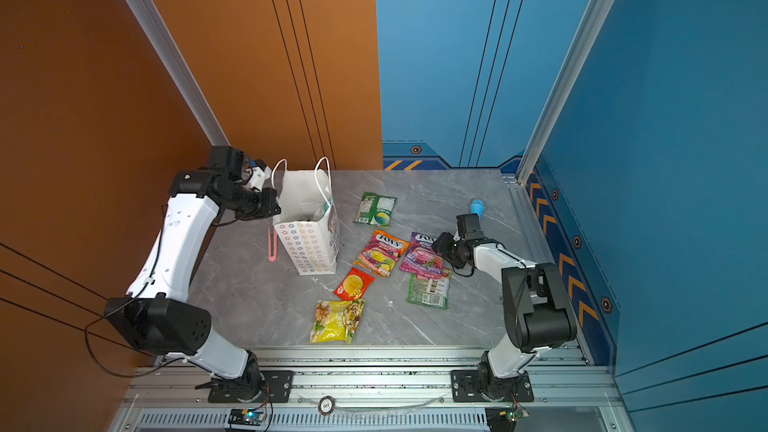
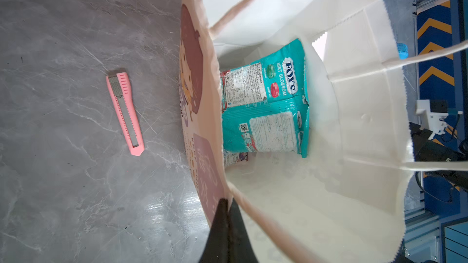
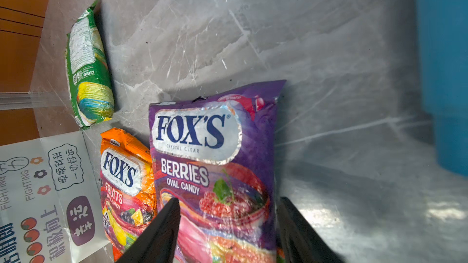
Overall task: Place the snacks into the paper bag
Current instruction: 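Grasp the purple FOX'S berries packet with the right gripper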
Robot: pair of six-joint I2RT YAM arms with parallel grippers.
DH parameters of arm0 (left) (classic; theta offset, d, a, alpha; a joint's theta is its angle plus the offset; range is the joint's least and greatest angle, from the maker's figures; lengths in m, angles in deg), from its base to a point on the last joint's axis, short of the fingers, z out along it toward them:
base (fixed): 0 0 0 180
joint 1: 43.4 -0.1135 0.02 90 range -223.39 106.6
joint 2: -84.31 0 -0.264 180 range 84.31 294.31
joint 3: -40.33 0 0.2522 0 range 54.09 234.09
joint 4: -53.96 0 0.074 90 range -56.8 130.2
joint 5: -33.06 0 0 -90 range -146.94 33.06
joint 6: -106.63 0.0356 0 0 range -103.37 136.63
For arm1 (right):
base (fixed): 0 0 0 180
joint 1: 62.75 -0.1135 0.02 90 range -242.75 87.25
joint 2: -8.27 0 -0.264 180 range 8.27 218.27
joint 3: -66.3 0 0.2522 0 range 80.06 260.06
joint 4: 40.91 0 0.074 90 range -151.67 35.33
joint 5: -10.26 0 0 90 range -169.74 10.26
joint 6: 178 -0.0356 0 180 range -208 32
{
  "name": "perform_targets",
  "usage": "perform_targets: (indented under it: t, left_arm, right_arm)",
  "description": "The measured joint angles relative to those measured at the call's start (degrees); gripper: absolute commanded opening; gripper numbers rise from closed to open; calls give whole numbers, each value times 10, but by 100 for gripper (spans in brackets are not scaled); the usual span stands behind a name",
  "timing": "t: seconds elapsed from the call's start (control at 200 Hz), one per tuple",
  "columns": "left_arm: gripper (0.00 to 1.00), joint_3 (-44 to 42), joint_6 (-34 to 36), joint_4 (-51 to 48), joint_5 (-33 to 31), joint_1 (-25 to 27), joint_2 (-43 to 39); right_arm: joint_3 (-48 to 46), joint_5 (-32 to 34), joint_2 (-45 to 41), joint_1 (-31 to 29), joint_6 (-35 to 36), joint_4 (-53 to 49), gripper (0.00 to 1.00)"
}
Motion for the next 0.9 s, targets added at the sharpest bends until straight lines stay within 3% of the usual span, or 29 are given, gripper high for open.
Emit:
perform_targets:
  t: [0.255, 0.48, 0.7, 0.76, 0.901]
  left_arm:
    - [0, -6, 0, 4, 0, 0, 0]
    - [0, 15, 2, 4, 7, 0, 6]
    - [0, 3, 2, 5, 7, 1, 5]
    - [0, -6, 2, 6, 7, 2, 5]
    - [0, -12, 2, 12, 6, 4, 0]
  right_arm:
    - [-11, -1, 0, 2, 0, -3, 62]
    - [-3, -34, 38, 5, -6, 13, 36]
    - [17, -52, 59, -5, -18, 33, 5]
    - [19, -50, 54, -8, -17, 31, 0]
    - [40, -39, 21, -18, -13, -5, 0]
